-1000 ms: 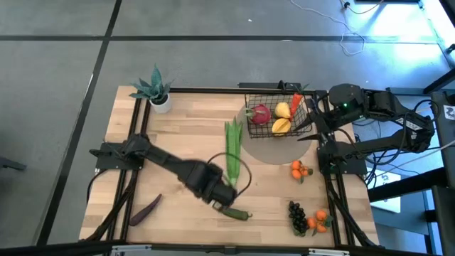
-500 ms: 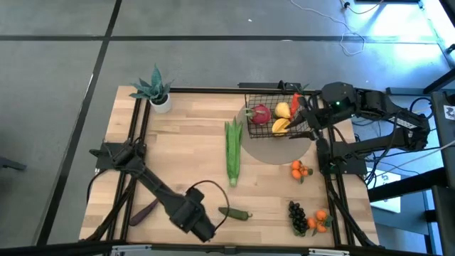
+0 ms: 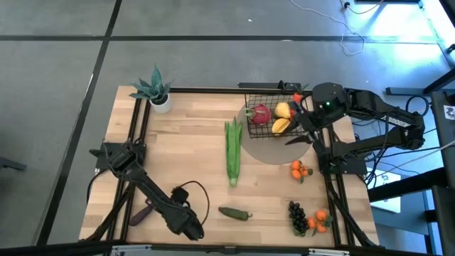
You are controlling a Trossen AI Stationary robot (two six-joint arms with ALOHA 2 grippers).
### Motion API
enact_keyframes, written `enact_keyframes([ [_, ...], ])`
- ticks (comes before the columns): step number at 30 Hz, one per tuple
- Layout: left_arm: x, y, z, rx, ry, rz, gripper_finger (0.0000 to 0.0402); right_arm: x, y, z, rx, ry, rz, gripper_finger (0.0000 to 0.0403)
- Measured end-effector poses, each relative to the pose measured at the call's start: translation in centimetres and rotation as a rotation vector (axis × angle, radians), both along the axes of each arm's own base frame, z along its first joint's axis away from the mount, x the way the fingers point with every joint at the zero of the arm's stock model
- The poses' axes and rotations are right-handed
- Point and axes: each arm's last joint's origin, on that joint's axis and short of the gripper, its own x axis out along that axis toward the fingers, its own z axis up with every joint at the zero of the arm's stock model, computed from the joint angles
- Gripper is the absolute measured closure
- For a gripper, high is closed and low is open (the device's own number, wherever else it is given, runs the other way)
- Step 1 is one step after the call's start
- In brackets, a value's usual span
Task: Build produce basket
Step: Put the eggplant into the black wire basket
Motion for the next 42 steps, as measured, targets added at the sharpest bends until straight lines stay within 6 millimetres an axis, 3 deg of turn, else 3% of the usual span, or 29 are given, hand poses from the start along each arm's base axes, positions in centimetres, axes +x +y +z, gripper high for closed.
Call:
enact_keyframes([
  [9, -1.8, 1.5, -2.9, 0.083, 0.127, 0.005, 0.0311, 0.1, 0.0, 0.2, 0.036, -0.011, -0.027, 0.0257],
  [15, -2.0, 1.8, -4.0, 0.083, 0.113, -0.001, 0.0311, 0.1, 0.0, 0.2, 0.039, -0.010, -0.029, 0.0257],
  [42, -2.9, 2.7, -6.6, 0.047, 0.131, -0.075, 0.0311, 0.4, -0.1, 0.6, 0.030, -0.061, -0.029, 0.0257],
])
